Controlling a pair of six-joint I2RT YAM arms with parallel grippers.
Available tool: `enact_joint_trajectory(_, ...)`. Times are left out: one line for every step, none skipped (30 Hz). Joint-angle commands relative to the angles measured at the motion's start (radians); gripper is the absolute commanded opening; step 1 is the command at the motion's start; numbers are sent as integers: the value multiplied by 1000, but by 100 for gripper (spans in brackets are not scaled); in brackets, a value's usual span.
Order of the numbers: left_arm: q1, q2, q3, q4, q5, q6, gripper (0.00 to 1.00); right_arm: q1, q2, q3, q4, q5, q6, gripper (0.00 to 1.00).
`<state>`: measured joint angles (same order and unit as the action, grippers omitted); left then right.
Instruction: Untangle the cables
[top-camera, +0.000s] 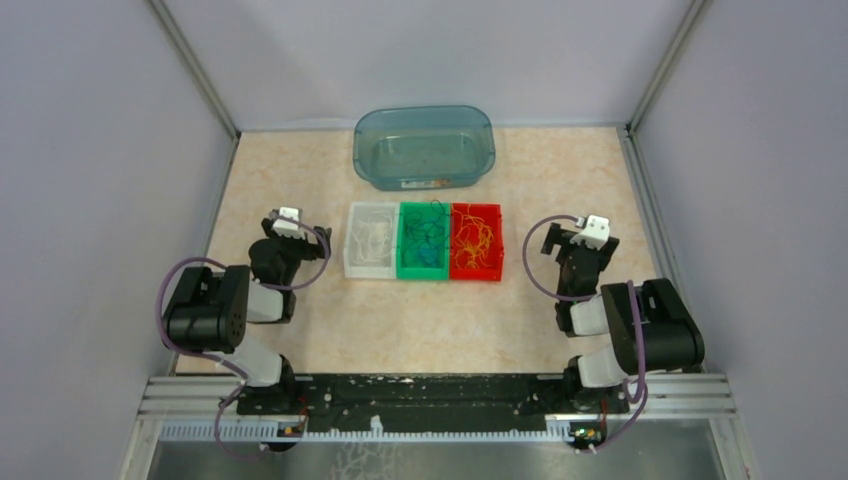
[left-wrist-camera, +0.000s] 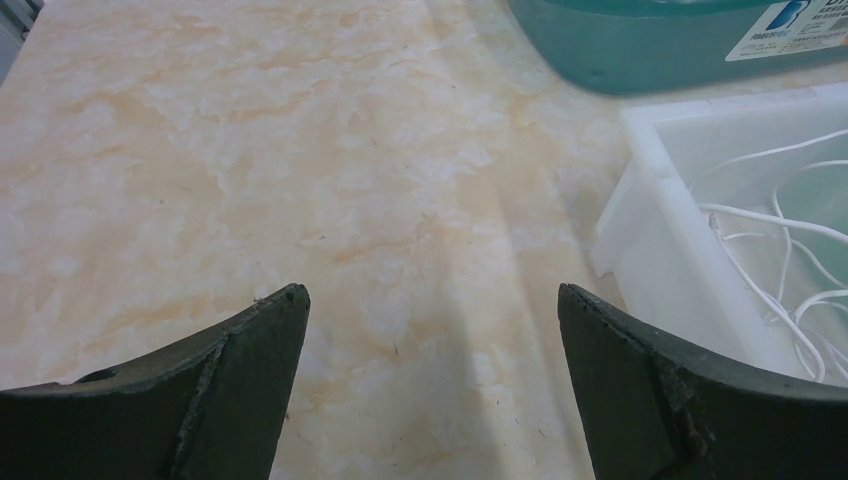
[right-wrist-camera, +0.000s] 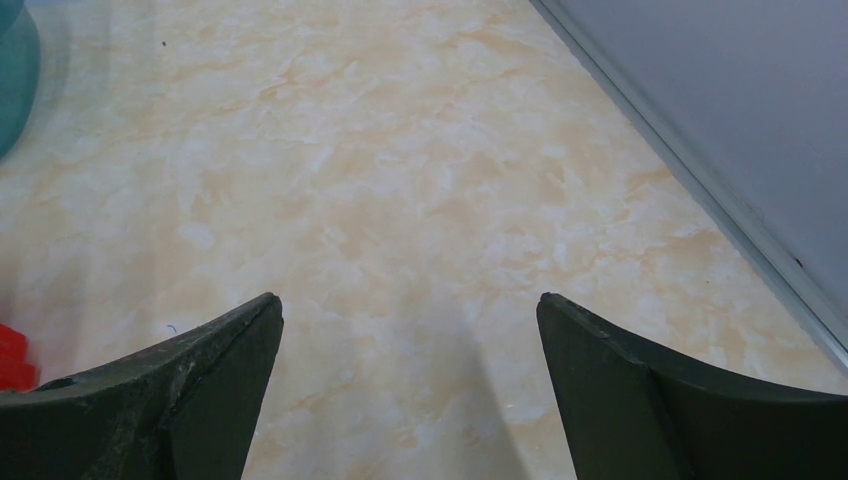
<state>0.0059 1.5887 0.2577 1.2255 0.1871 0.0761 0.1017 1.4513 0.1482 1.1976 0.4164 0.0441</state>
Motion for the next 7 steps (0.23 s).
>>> enact_joint_trajectory(-5,-4,1,-2,-6,10,99,-10,0,19,59,-12,-5,99)
enact_joint_trajectory(-4,-3,3,-3,-6,10,99,-10,0,19,59,-12,-4,99)
enact_joint_trajectory(-5,-3,3,-4,-8,11,99,-10,1,19,59,-11,-5,99)
enact_joint_trajectory(-6,-3,5,-7,-9,11,99,-10,1,19,59,-11,-4,99)
enact_joint_trajectory(-6,-3,5,-7,-11,12,99,-10,1,19,59,-11,-5,99)
enact_joint_trajectory(-7,-4,3,-7,-15,13,99,-10,2,19,59,-11,-5,99)
enact_joint_trajectory(-8,-6,2,-6,-16,11,99,-10,1,19,59,-11,-5,99)
